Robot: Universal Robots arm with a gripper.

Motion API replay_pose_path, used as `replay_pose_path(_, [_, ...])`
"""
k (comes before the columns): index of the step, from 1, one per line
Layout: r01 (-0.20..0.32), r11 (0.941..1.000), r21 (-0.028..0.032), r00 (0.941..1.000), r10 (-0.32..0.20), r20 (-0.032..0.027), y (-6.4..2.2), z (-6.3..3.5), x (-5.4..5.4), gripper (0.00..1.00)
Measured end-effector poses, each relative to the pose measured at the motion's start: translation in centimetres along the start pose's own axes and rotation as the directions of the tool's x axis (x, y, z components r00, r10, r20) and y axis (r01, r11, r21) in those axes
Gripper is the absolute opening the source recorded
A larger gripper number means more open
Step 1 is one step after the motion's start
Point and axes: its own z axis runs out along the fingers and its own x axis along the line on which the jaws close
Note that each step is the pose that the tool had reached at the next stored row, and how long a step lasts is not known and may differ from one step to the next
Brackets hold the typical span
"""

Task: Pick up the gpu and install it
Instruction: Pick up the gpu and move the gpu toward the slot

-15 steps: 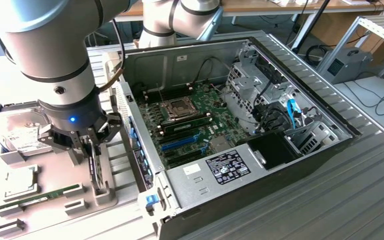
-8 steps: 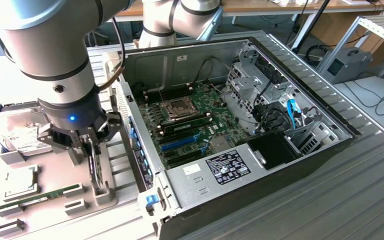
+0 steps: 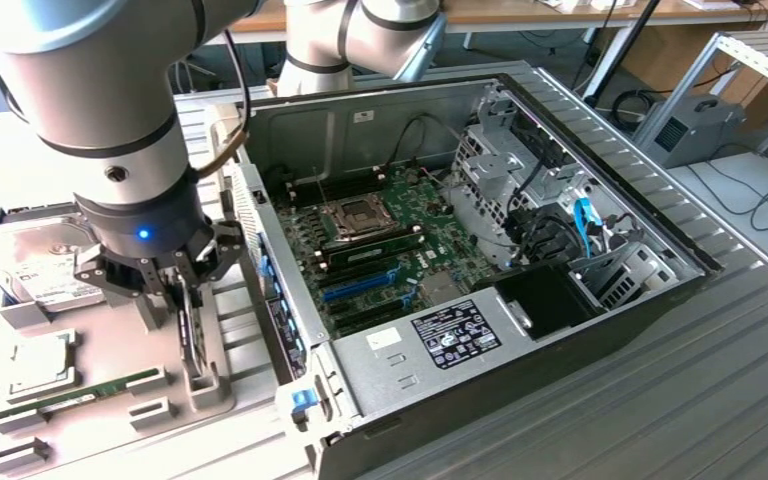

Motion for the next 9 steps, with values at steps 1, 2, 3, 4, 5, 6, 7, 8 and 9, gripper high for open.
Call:
replay_pose_path(1, [0.000, 1.0000, 0.0000, 1.0000, 0.000, 0.0000, 0.00, -0.03, 0.00, 0.26])
replay_pose_path(2, [0.000, 1.0000, 0.0000, 1.0000, 0.000, 0.0000, 0.00, -0.06, 0.00, 0.26])
replay_pose_path(3, [0.000, 1.0000, 0.0000, 1.0000, 0.000, 0.0000, 0.01, -0.09, 0.00, 0.26])
replay_pose_path(4, [0.000, 1.0000, 0.0000, 1.0000, 0.000, -0.0002, 0.01, -0.12, 0.00, 0.26])
replay_pose_path(5, [0.000, 1.0000, -0.0001, 1.0000, 0.000, -0.0001, 0.01, -0.15, 0.00, 0.26])
replay_pose_path(6, [0.000, 1.0000, 0.0000, 1.0000, 0.000, 0.0000, 0.01, -0.18, 0.00, 0.26])
replay_pose_path(7, [0.000, 1.0000, 0.0001, 1.0000, 0.000, 0.0000, 0.01, -0.22, 0.00, 0.26])
replay_pose_path(8, [0.000, 1.0000, 0.0001, 1.0000, 0.000, -0.0001, 0.01, -0.27, -0.01, 0.26])
replay_pose_path(9, [0.000, 1.0000, 0.0000, 1.0000, 0.000, -0.0001, 0.01, -0.30, -0.01, 0.26])
